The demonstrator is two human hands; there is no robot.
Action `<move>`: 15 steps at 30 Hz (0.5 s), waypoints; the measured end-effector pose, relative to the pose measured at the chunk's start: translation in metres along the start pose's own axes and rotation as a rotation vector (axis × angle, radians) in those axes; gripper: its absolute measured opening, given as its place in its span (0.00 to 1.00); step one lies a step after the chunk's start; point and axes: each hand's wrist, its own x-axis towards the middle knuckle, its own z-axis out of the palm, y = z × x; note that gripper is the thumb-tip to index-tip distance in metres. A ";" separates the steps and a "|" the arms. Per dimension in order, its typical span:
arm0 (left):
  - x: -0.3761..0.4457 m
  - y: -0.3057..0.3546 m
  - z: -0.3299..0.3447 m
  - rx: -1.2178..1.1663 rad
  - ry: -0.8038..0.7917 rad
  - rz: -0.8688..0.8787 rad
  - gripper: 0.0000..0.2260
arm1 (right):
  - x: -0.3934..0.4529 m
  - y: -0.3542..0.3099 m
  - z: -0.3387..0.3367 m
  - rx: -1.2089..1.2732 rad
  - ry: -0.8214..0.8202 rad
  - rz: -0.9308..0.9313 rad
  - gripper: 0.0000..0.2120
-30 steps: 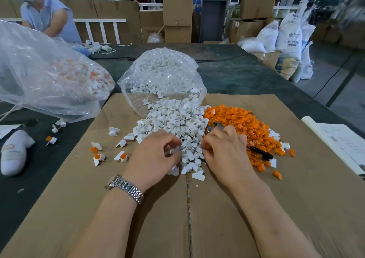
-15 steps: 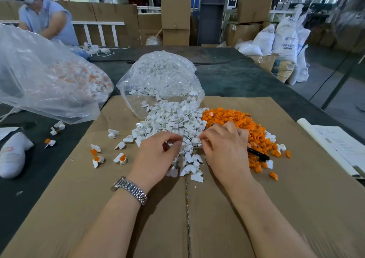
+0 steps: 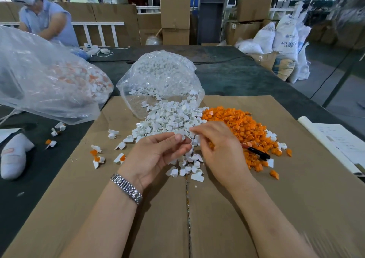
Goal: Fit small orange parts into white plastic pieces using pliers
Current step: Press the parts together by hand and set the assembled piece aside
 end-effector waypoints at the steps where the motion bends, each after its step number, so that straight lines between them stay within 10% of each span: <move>1: 0.000 0.001 -0.001 -0.013 0.019 0.007 0.11 | 0.001 0.003 -0.005 0.003 0.036 0.111 0.12; 6: 0.000 0.001 -0.003 -0.039 0.079 0.046 0.08 | 0.004 0.021 -0.031 -0.213 -0.014 0.511 0.11; 15: 0.002 0.000 -0.003 -0.051 0.028 0.078 0.10 | 0.004 0.010 -0.044 -0.588 -0.398 0.538 0.06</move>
